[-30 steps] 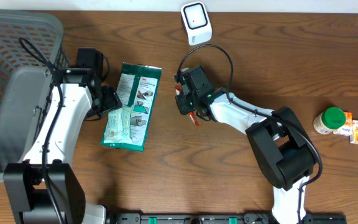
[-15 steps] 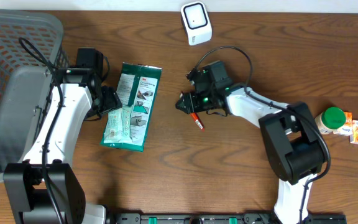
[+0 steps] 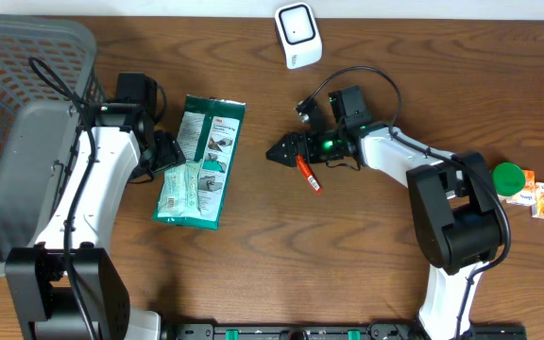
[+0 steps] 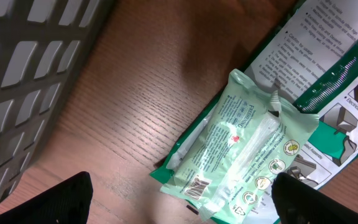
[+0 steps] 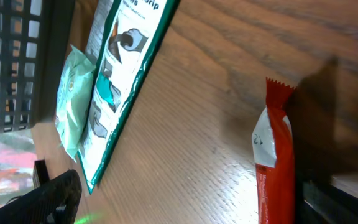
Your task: Scan the item barcode
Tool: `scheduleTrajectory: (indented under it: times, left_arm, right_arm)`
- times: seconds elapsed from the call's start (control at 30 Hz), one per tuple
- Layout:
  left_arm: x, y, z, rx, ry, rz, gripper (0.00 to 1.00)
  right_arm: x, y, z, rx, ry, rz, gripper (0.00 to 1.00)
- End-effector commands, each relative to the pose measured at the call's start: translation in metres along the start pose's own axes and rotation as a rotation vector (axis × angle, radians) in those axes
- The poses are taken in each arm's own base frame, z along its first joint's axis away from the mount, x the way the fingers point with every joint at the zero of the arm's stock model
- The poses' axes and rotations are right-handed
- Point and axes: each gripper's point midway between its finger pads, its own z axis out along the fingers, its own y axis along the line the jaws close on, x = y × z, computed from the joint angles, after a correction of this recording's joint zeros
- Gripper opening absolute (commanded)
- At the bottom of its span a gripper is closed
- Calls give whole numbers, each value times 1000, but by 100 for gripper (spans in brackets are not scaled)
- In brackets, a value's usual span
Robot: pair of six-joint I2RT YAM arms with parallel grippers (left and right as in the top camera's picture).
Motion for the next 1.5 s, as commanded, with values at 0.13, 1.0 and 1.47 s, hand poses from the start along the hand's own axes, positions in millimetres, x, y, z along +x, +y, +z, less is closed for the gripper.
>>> scheduleTrajectory:
  times: [0.13,1.0,1.47]
  left_arm:
    - [-10,0,-9,14,-48,-10,93]
    - [117,-253,-13,1096,299,685,62]
    - [115,-278,39,1117,358,580,66]
  right_arm:
    - [23,-50,6,129,37,78,99]
    - [3,-27,-28,-175,-12,199,99]
    - [-1,-9,-32,-282,-11,151,99]
